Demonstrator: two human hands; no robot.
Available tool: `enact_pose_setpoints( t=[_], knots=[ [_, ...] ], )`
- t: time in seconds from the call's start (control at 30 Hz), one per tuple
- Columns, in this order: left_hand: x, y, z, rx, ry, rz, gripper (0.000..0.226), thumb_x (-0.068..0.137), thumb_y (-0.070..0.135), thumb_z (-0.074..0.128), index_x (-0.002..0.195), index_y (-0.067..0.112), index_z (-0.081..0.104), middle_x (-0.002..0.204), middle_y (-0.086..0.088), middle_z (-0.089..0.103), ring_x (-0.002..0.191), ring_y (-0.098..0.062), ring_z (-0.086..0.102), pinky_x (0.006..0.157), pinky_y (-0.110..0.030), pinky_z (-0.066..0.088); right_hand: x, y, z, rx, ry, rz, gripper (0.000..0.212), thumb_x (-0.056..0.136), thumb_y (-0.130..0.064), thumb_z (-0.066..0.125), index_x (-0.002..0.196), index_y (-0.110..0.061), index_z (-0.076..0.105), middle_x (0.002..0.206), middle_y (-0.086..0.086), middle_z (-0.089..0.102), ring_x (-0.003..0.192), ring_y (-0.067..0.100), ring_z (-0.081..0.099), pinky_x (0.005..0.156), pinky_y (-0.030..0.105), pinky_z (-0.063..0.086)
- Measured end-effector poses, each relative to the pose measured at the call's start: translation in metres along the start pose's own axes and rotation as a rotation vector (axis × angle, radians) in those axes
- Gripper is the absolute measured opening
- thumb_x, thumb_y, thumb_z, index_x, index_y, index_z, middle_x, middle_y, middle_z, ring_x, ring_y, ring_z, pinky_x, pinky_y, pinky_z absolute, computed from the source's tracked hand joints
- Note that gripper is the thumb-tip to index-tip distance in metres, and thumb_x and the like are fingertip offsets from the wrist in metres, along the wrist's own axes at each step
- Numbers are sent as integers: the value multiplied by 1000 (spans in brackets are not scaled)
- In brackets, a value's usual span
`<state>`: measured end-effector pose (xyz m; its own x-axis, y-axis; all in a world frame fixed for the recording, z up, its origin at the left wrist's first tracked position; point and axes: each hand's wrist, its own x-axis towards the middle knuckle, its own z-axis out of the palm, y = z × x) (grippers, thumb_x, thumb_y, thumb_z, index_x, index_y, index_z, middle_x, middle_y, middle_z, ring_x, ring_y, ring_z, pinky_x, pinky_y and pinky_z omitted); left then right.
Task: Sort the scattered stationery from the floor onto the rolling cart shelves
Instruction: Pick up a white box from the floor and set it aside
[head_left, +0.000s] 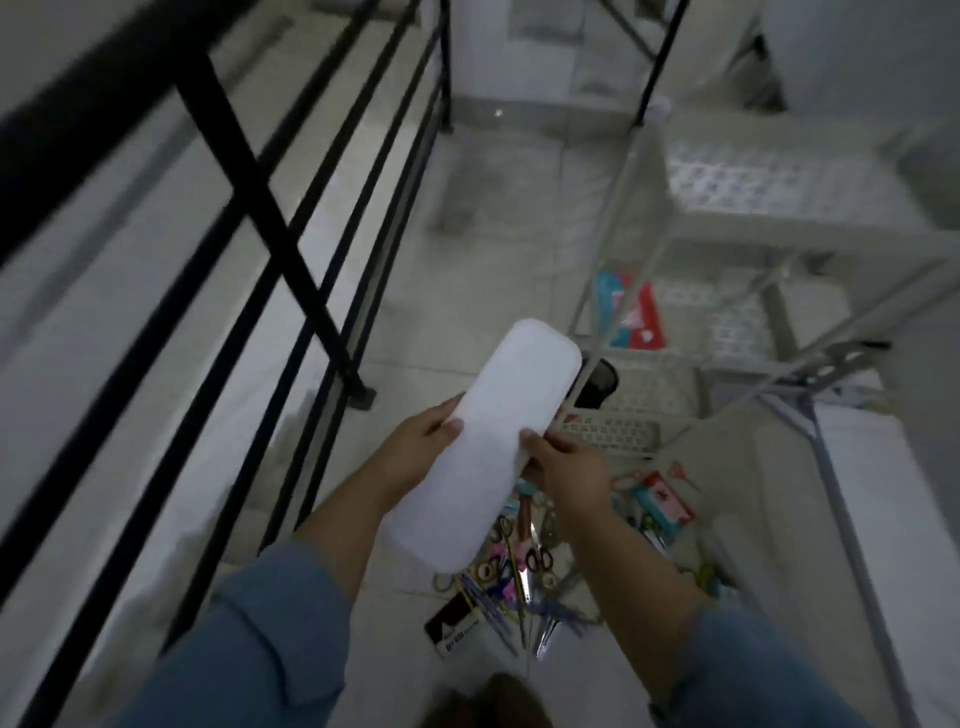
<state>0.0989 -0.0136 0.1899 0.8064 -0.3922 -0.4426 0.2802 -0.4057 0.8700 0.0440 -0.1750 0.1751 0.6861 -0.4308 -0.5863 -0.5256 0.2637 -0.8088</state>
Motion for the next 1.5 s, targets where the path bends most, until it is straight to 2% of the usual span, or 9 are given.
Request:
enact_pose_setpoints(
  t=[0.07,0.3,0.63,0.73,0.83,0.9,1.07,1.3,1.5],
  knots=[
    [-17,42,3,31,-14,30,39,100,23,40,139,28,42,130,11,50,113,-7,50,80,-8,43,-26,-33,-22,9,-17,-55,18,85,-13,68,96,2,67,89,14,69,82,31,68,76,43,58],
    [-20,145,34,77,-116,132,36,99,35,41,134,37,45,130,10,56,115,-12,56,98,-32,46,-47,-114,-91,154,-3,-153,27,78,-27,74,99,-15,61,106,13,66,99,35,64,73,41,58],
    [50,293,120,405,-51,320,46,96,39,45,141,28,40,136,0,52,119,-18,53,100,-32,42,21,-232,-210,256,-150,-71,66,80,-25,70,137,-16,38,127,17,52,88,36,65,65,42,59],
    [69,337,143,586,16,396,73,83,57,56,145,35,26,145,-1,43,125,-23,48,102,-37,42,50,-268,-229,334,-153,-106,69,83,-21,66,142,-17,31,132,21,48,92,38,62,64,43,58],
    [86,359,165,1115,42,338,107,66,72,63,147,42,1,159,-3,9,142,-31,19,112,-48,24,83,-294,-240,415,-132,-113,70,85,-16,64,143,-18,26,137,19,42,106,41,55,68,51,57],
    [104,361,178,1315,96,277,105,72,66,62,146,43,-8,159,-8,-6,145,-38,1,114,-56,12,107,-307,-244,440,-93,-88,75,83,-13,66,144,-19,23,141,18,38,117,44,48,71,52,55],
    [159,358,197,1433,155,277,75,95,36,48,148,37,-4,159,-10,-1,145,-34,4,113,-58,14,158,-323,-243,440,-25,16,90,73,-15,77,143,-18,21,136,20,43,109,44,54,55,47,55],
    [198,337,184,1358,120,335,61,100,10,36,148,38,11,158,-6,15,144,-26,19,114,-43,24,183,-323,-237,358,-138,116,71,78,-10,71,137,-7,31,124,22,54,106,42,57,100,59,41],
    [211,320,181,1294,116,394,85,89,-19,31,148,40,12,159,-2,11,146,-23,15,115,-38,26,167,-335,-258,107,204,-263,77,83,-15,63,146,-10,18,146,16,30,126,35,41,100,41,43]
  ],
)
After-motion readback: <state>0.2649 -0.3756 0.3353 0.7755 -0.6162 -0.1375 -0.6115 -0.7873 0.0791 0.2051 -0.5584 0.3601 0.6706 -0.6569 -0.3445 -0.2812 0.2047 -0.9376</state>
